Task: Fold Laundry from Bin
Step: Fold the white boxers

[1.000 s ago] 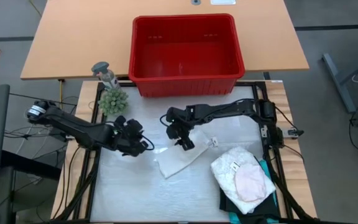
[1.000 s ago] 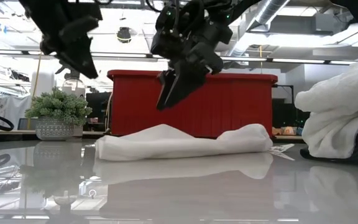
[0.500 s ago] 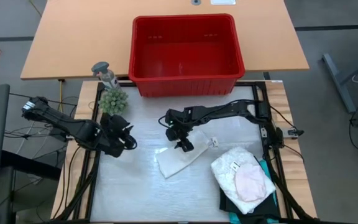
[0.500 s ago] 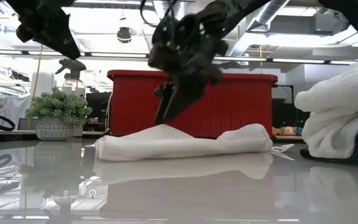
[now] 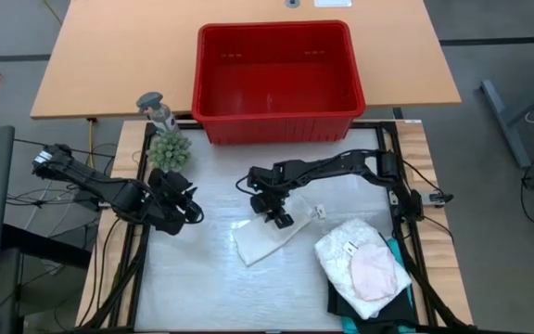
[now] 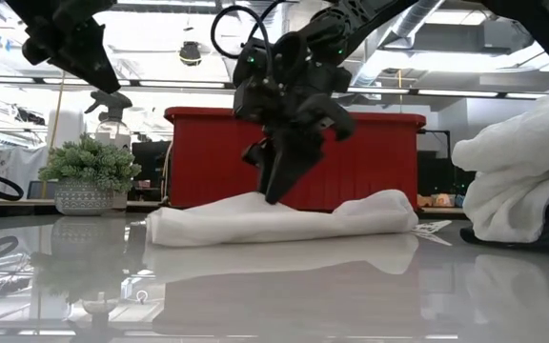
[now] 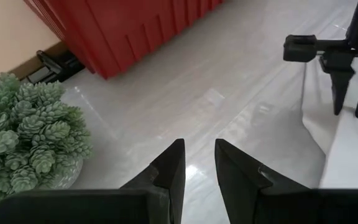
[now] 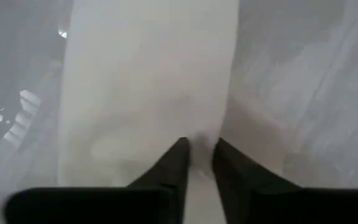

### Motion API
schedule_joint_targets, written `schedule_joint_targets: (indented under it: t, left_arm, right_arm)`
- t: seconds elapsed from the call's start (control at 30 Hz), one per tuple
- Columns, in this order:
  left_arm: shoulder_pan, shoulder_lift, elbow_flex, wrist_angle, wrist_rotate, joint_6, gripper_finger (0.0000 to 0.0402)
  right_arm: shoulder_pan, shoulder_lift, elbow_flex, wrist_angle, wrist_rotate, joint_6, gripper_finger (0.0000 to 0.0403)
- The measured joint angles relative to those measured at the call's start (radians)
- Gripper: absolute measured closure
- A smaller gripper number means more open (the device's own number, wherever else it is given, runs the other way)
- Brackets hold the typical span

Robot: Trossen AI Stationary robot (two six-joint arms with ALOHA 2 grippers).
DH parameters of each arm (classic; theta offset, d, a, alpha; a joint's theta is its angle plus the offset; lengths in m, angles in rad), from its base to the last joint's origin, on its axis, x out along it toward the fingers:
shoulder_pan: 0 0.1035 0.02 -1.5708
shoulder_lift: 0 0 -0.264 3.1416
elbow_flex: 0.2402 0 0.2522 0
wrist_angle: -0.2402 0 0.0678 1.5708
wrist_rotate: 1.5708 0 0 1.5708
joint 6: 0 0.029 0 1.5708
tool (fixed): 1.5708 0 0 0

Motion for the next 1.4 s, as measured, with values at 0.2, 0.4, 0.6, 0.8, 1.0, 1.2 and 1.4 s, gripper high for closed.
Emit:
schedule_joint_targets:
  t: [0.2, 0.4, 0.6, 0.8, 1.0, 1.2, 1.4]
  left_arm:
    - [0.0, 0.0, 0.0, -0.025, 0.001, -0.002, 0.0325]
    - [0.0, 0.0, 0.0, -0.029, 0.004, -0.002, 0.0325]
    - [0.0, 0.0, 0.0, -0.028, 0.014, -0.004, 0.0325]
    - [0.0, 0.0, 0.0, -0.028, 0.018, -0.008, 0.0325]
    - [0.0, 0.0, 0.0, -0.027, 0.021, -0.019, 0.0325]
    - [0.0, 0.0, 0.0, -0.026, 0.029, -0.04, 0.0325]
    - [0.0, 0.0, 0.0, -0.011, 0.022, -0.061, 0.0325]
  right_arm:
    - [0.003, 0.006, 0.0, -0.011, -0.002, -0.016, 0.038]
    - [-0.003, -0.007, 0.053, -0.102, 0.027, 0.058, 0.0386]
    - [-0.006, -0.013, 0.226, -0.271, 0.157, 0.06, 0.0388]
    - [-0.02, 0.018, 0.24, -0.213, 0.183, 0.043, 0.0383]
    - [-0.035, 0.085, 0.235, -0.136, 0.318, 0.037, 0.0294]
    - [-0.066, 0.085, 0.239, -0.173, 0.415, 0.043, 0.0205]
    - [-0.142, 0.05, 0.32, -0.405, 0.352, 0.093, 0.0171]
